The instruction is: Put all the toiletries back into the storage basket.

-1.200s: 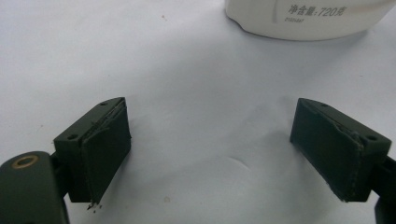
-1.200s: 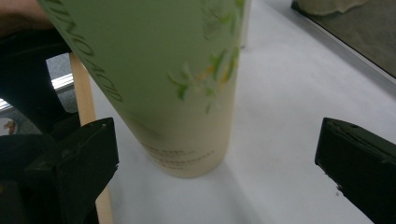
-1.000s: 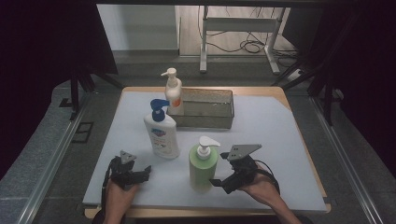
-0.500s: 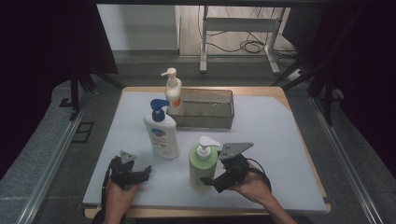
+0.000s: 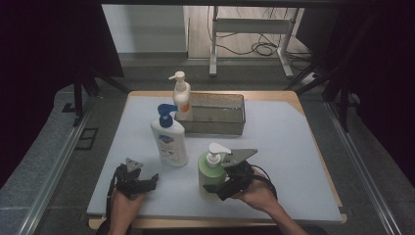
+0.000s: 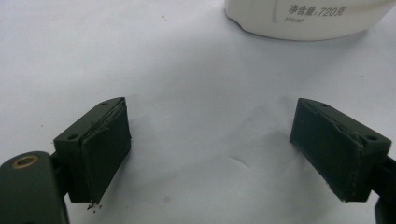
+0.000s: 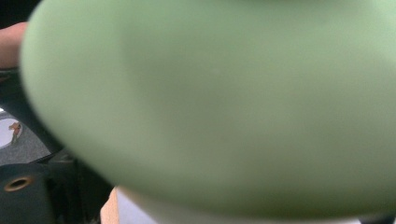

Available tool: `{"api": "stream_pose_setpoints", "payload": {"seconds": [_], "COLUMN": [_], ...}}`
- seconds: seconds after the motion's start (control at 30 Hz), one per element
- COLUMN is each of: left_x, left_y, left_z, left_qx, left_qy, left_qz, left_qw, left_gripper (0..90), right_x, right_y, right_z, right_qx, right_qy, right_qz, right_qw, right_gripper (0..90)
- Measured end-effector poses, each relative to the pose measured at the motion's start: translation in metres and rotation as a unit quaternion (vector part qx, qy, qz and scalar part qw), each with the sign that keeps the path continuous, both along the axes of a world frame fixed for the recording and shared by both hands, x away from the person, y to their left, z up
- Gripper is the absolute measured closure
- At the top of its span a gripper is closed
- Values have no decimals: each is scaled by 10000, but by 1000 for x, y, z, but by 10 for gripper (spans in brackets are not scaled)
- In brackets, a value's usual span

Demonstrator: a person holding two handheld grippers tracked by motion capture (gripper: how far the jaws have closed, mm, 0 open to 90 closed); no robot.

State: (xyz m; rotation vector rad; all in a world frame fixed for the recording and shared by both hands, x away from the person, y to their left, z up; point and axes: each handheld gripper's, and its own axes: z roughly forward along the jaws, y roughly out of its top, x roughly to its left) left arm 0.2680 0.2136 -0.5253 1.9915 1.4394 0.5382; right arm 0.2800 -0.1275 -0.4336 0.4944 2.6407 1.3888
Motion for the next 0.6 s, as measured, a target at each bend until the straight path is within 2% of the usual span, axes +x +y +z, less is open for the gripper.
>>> {"api": "stream_pose_setpoints", "payload": {"seconds": [0.27,0.4,0.6], "left_x": [0,0,0], "left_y": [0,0,0], "left_z": [0,0,0], "left_qx": [1,0,0], "left_qy": [0,0,0], "left_qz": [-1,0,-1], "left_qw": [10000,10000,10000], "left_gripper": [117,117,117], "right_x": [1,-2,-1], "right_y": [2,3,4], "right_z": [0,1,3], "right_qx": [-12,-86,-116], "right_qy": [-62,-76,-30], "right_qz": [-5,-135,-185], "right_qw": [10000,9998,9998], "right_gripper": [111,115,117]}}
